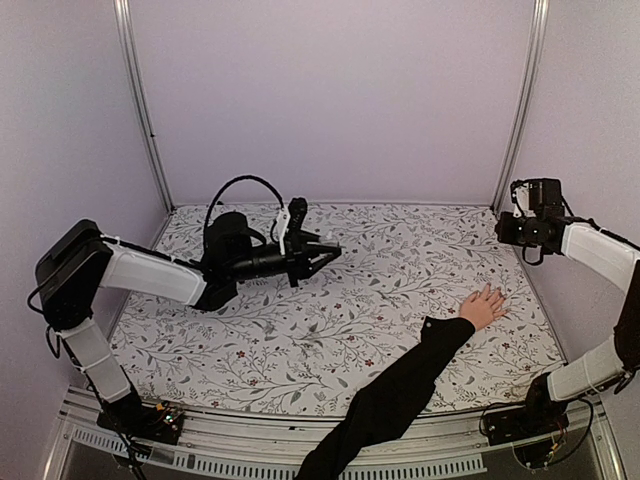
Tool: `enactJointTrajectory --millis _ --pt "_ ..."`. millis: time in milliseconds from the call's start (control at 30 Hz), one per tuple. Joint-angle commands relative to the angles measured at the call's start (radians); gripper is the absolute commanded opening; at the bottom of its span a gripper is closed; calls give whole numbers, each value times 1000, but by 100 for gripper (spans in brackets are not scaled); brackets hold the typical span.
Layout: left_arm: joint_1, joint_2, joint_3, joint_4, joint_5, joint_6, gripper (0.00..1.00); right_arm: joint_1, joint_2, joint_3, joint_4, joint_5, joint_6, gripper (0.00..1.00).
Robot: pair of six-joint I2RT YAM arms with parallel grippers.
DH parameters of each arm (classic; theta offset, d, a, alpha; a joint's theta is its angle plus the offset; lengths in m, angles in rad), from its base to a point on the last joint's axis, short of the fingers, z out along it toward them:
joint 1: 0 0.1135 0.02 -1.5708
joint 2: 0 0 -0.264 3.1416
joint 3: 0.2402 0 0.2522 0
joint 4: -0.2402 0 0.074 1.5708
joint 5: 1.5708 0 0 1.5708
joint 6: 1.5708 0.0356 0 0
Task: Paint the nails
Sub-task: Paint the nail polish on the nail, then close the nail polish bottle.
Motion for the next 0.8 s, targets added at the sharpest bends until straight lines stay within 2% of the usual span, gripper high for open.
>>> enactJointTrajectory --millis 0,233,767 --pt "12 -62 -45 78 48 27 0 73 -65 56 -2 -231 -81 0" --pt "1 -119 -113 90 124 61 0 208 -121 173 -36 -425 -160 0" --pt "-123 -186 -147 89 186 143 0 603 -121 426 -179 -653 -294 0"
